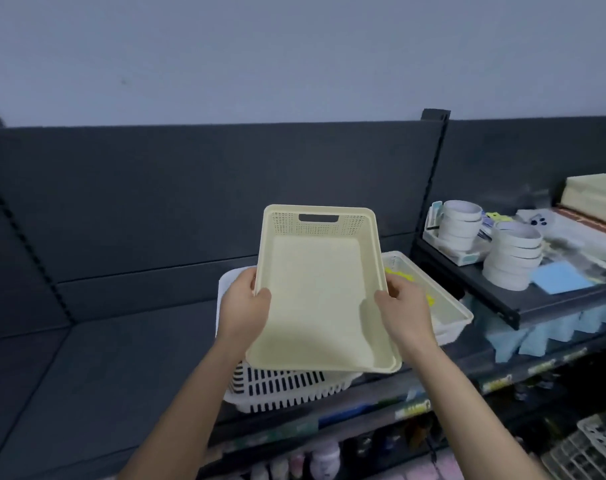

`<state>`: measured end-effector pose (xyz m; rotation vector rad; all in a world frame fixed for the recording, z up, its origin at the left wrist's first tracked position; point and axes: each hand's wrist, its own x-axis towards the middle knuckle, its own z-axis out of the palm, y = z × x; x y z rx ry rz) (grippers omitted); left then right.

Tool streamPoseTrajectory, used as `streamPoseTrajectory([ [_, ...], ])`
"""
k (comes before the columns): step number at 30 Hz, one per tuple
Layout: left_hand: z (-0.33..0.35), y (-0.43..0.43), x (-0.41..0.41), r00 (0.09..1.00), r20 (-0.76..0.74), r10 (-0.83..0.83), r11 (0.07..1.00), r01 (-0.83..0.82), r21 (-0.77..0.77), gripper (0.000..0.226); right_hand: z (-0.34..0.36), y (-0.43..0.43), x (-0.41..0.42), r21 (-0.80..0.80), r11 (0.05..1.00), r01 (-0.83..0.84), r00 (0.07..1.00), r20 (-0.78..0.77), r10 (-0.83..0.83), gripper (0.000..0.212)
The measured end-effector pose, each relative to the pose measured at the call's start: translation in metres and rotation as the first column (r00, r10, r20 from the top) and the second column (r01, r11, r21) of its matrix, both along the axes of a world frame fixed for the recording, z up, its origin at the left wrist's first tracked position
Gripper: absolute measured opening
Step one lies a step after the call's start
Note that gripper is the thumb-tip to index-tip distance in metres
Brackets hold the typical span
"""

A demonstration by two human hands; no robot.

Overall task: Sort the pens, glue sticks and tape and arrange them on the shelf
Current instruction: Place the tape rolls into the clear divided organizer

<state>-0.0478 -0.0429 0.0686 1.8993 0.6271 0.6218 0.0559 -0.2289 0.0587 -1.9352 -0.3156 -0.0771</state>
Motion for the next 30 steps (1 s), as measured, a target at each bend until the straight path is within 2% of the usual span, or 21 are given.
streamPoseTrajectory([
  [6, 0.014, 0.076, -0.055, 0.984, -0.005, 0.181, 0.982, -0.180, 0.053, 0.032, 0.003, 0.103, -0.018, 0.021, 0.979, -0.202, 0.979, -0.018, 0.202, 0.025],
  [14, -0.005, 0.181, -0.111, 0.930, -0.107, 0.351, 0.933, -0.337, 0.123, 0.030, -0.013, 0.205, -0.051, 0.022, 0.890, -0.456, 0.883, -0.119, 0.455, 0.017],
  [23, -0.078, 0.237, -0.109, 0.901, -0.325, 0.289, 0.954, -0.300, 0.018, 0.028, -0.043, 0.222, -0.035, -0.130, 0.911, -0.390, 0.918, -0.134, 0.374, 0.024],
  [28, -0.106, 0.247, -0.106, 0.889, -0.379, 0.256, 0.959, -0.284, -0.019, 0.025, -0.047, 0.208, -0.023, -0.163, 0.904, -0.395, 0.915, -0.154, 0.372, 0.021],
  [30, -0.109, 0.248, -0.105, 0.884, -0.393, 0.252, 0.962, -0.273, 0.003, 0.026, -0.048, 0.202, -0.016, -0.194, 0.907, -0.374, 0.926, -0.142, 0.351, 0.028],
])
